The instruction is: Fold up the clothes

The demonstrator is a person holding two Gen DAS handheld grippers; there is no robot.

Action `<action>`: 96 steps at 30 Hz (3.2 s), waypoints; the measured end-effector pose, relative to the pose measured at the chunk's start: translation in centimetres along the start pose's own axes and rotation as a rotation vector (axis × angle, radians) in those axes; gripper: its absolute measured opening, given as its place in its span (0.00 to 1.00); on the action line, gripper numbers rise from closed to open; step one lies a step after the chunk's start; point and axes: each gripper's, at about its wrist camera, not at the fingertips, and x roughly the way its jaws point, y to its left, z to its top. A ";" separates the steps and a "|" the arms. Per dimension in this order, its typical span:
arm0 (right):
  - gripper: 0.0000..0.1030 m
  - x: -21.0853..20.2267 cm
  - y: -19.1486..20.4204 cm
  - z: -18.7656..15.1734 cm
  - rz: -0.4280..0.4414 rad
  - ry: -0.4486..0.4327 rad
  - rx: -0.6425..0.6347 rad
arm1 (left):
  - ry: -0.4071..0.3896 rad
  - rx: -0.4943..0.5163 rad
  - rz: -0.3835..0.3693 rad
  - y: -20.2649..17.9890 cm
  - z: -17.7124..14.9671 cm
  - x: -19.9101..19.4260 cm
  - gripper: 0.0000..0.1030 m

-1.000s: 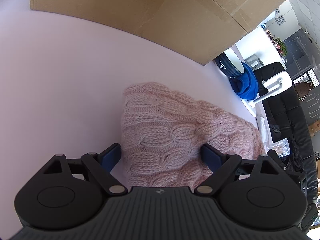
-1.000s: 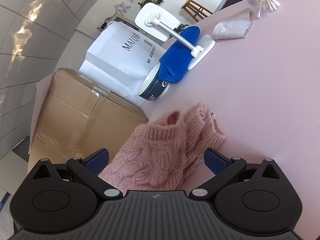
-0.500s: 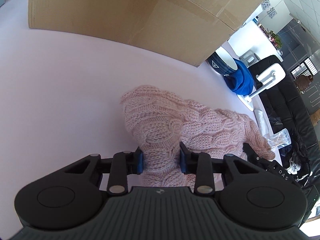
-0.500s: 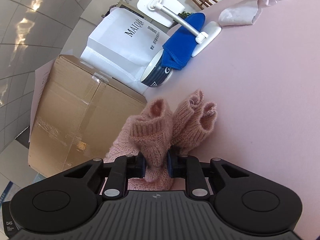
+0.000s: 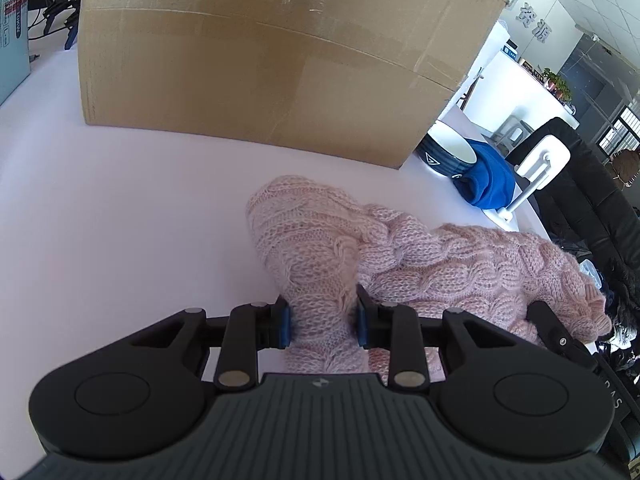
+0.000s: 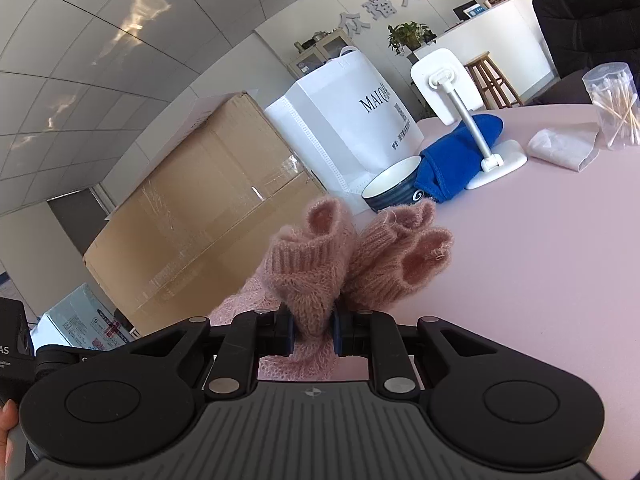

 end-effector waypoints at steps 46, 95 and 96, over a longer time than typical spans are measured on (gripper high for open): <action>0.17 -8.4 -7.5 0.4 -0.586 -0.121 -0.129 | -0.027 0.493 0.004 -19.1 -8.2 6.1 0.38; 0.82 -10.6 -4.5 1.0 -0.537 -0.197 -0.073 | -0.120 0.518 0.001 -17.4 -8.2 3.3 0.91; 0.82 -10.6 -4.4 1.0 -0.533 -0.197 -0.076 | -0.128 0.522 0.000 -17.4 -8.2 3.0 0.91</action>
